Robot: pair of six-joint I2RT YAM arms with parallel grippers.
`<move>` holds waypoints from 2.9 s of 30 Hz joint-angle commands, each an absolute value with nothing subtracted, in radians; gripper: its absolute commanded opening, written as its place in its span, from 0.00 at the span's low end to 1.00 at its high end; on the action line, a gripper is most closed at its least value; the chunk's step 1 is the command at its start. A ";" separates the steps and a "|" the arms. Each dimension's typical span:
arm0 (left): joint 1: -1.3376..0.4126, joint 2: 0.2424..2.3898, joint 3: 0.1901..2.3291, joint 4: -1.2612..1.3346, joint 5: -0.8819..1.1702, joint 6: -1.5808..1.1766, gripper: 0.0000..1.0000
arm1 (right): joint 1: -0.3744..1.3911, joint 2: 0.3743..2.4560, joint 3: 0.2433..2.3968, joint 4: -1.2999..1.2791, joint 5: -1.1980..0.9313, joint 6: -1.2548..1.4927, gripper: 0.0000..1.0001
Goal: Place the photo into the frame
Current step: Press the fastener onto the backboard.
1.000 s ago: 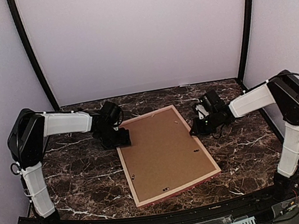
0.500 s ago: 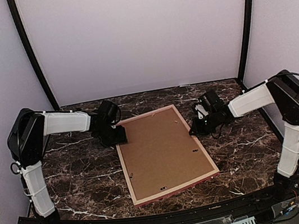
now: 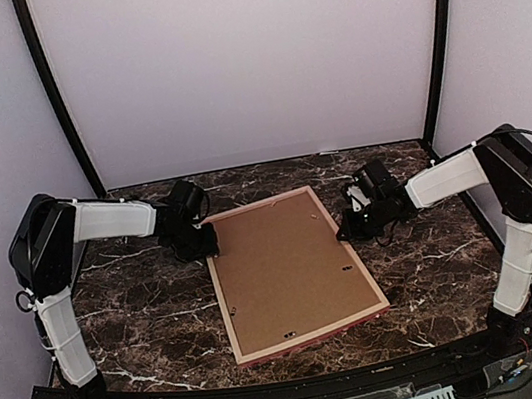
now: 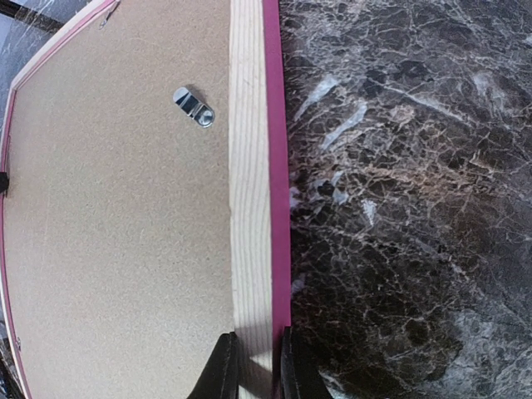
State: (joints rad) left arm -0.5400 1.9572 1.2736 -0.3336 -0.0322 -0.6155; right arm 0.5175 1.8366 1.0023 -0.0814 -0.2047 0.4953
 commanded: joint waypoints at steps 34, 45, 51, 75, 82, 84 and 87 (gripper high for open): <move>-0.543 1.830 1.144 -0.303 0.153 -0.554 0.42 | 0.544 1.850 0.966 -0.105 -0.239 0.557 0.00; -0.543 1.831 1.161 -0.242 0.171 -0.573 0.56 | 0.549 1.853 0.968 -0.101 -0.246 0.555 0.00; -0.543 1.893 1.232 -0.257 0.108 -0.572 0.59 | 0.549 1.858 0.982 -0.107 -0.249 0.551 0.00; -0.543 1.997 1.319 -0.231 -0.115 -0.553 0.63 | 0.563 1.867 1.010 -0.119 -0.244 0.552 0.00; -0.543 2.005 1.316 -0.279 -0.103 -0.554 0.53 | 0.563 1.870 1.012 -0.123 -0.236 0.550 0.00; -0.543 1.994 1.301 -0.292 -0.087 -0.556 0.50 | 0.563 1.868 1.012 -0.125 -0.232 0.549 0.00; -0.543 1.974 1.266 -0.300 -0.050 -0.554 0.46 | 0.562 1.869 1.012 -0.125 -0.230 0.551 0.00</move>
State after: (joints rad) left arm -0.5369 1.9972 1.3022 -0.2554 -0.0948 -0.5667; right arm 0.5411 1.8385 1.0096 -0.0864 -0.1806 0.5335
